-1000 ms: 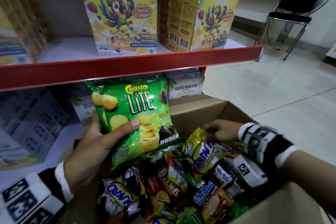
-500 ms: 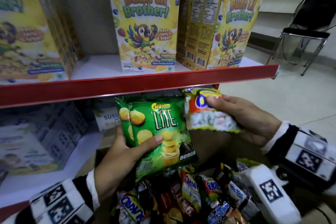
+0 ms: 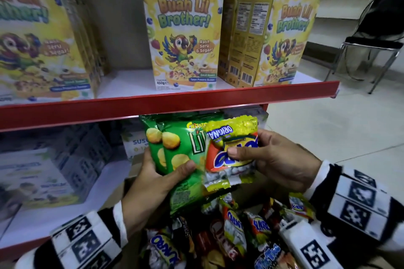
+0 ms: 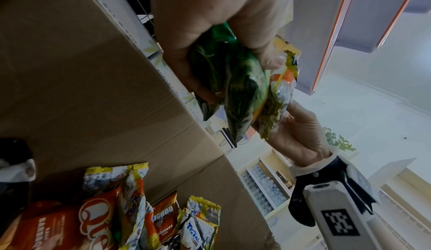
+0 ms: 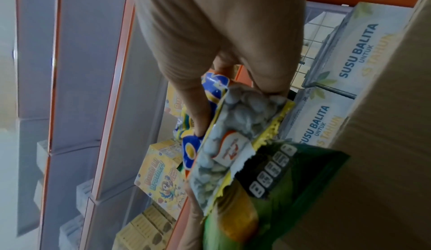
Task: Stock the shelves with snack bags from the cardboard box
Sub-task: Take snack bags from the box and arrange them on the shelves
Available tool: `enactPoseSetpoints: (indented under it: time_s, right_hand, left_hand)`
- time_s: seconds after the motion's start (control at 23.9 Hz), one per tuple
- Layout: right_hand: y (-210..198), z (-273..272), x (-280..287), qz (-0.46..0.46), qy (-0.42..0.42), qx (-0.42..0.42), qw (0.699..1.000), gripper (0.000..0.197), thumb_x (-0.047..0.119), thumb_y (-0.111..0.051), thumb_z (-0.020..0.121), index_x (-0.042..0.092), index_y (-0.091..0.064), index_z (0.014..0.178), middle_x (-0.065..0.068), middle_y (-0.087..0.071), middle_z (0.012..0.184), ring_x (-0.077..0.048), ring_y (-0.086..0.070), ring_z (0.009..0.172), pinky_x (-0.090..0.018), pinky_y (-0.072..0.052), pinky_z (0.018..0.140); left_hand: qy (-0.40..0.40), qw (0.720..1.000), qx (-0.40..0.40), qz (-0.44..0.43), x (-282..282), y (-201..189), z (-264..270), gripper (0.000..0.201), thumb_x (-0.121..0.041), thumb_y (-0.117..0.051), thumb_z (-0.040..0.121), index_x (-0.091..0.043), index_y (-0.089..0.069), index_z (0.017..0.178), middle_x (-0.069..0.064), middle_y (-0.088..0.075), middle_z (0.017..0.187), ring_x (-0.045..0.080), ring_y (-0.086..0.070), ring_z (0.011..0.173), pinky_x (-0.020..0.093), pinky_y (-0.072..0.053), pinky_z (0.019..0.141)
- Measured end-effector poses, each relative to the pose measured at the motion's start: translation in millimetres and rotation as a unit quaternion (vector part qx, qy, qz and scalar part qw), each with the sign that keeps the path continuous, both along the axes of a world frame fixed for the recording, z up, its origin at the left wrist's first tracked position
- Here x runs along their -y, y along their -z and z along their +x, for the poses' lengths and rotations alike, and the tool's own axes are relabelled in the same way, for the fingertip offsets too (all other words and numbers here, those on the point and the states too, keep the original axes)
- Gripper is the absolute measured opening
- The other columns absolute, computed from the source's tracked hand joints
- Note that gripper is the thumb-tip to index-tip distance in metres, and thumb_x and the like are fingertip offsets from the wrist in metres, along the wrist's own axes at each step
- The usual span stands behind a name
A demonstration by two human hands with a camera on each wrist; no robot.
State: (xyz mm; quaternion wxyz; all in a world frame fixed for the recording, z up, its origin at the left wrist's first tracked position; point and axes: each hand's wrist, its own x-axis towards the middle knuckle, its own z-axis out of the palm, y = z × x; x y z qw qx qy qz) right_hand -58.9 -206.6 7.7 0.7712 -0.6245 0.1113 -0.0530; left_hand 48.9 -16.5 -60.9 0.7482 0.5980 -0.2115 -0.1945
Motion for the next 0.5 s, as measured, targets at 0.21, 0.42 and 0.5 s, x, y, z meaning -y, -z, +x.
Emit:
enactPoseSetpoints:
  time_s: [0.21, 0.42, 0.5]
  right_hand:
    - [-1, -3, -4, 0.002, 0.013, 0.006, 1.000, 0.051, -0.005, -0.068, 0.062, 0.006, -0.059, 0.111, -0.018, -0.070, 0.104, -0.026, -0.070, 0.084, -0.032, -0.056, 0.077]
    - [2, -2, -16, -0.003, 0.018, 0.010, 1.000, 0.053, -0.003, -0.073, 0.060, 0.001, -0.058, 0.110, -0.023, -0.067, 0.111, -0.035, -0.068, 0.092, -0.041, -0.056, 0.083]
    - [-4, -1, -16, -0.052, 0.016, 0.018, 0.998, 0.052, -0.002, -0.075, 0.060, -0.001, -0.058, 0.109, -0.020, -0.070, 0.105, -0.028, -0.069, 0.088, -0.035, -0.059, 0.079]
  left_hand:
    - [0.045, 0.999, -0.014, -0.022, -3, -8, -9, 0.097, -0.045, -0.091, 0.035, -0.029, -0.044, 0.118, -0.006, -0.072, 0.106, 0.013, -0.070, 0.096, 0.026, -0.058, 0.072]
    - [0.104, 0.994, -0.015, -0.007, -2, -15, -18, 0.104, -0.017, -0.093, 0.042, -0.027, -0.037, 0.128, -0.001, -0.071, 0.111, 0.021, -0.069, 0.101, 0.035, -0.058, 0.078]
    - [0.085, 0.996, -0.021, 0.021, 1, -16, -17, 0.093, -0.010, -0.085, 0.053, -0.020, -0.038, 0.133, 0.006, -0.070, 0.113, 0.025, -0.069, 0.100, 0.041, -0.058, 0.081]
